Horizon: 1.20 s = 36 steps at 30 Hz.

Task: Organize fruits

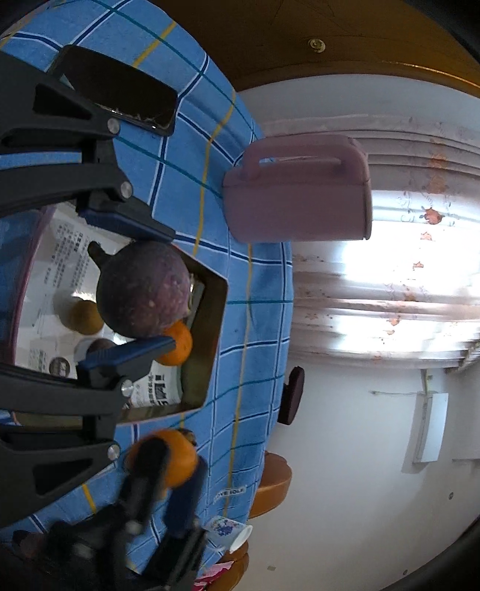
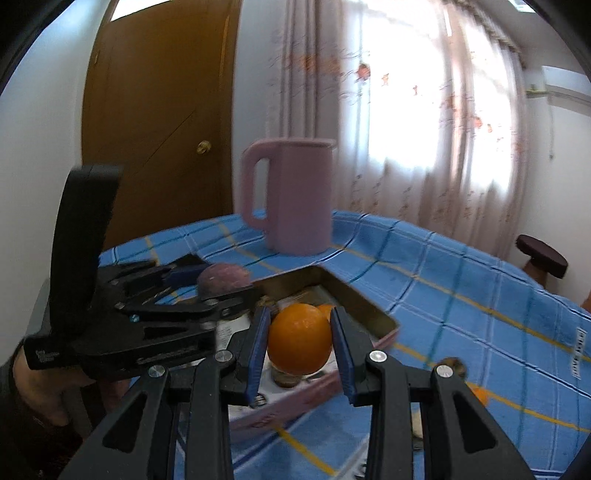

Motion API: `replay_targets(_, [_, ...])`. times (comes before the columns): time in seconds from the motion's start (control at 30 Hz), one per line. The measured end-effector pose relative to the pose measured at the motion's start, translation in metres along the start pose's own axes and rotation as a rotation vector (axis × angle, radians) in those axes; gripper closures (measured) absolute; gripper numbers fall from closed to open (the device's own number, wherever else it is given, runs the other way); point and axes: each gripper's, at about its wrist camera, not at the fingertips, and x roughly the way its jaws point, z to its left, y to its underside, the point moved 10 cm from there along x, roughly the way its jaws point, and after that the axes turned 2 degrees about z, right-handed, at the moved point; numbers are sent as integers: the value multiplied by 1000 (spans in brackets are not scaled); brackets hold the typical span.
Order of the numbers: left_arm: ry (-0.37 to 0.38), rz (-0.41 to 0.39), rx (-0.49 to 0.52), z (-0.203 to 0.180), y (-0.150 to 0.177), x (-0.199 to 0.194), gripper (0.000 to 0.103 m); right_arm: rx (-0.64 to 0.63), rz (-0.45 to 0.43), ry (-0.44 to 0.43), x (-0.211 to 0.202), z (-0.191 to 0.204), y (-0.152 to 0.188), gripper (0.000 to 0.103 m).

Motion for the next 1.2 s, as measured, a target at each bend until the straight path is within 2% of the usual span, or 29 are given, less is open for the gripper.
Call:
replay_targets(0.3, [1, 47, -36, 15, 8, 10, 50, -20, 85, -33, 28, 19, 16, 67])
replay_targets(0.8, [-1, 82, -15, 16, 13, 15, 50, -49, 174, -46, 41, 28, 36, 67])
replay_targets(1.07, [-23, 77, 2, 15, 13, 14, 50, -30, 168, -59, 39, 25, 35, 65])
replay_targets(1.2, [-28, 70, 8, 15, 11, 12, 49, -27, 160, -52, 38, 25, 34, 57])
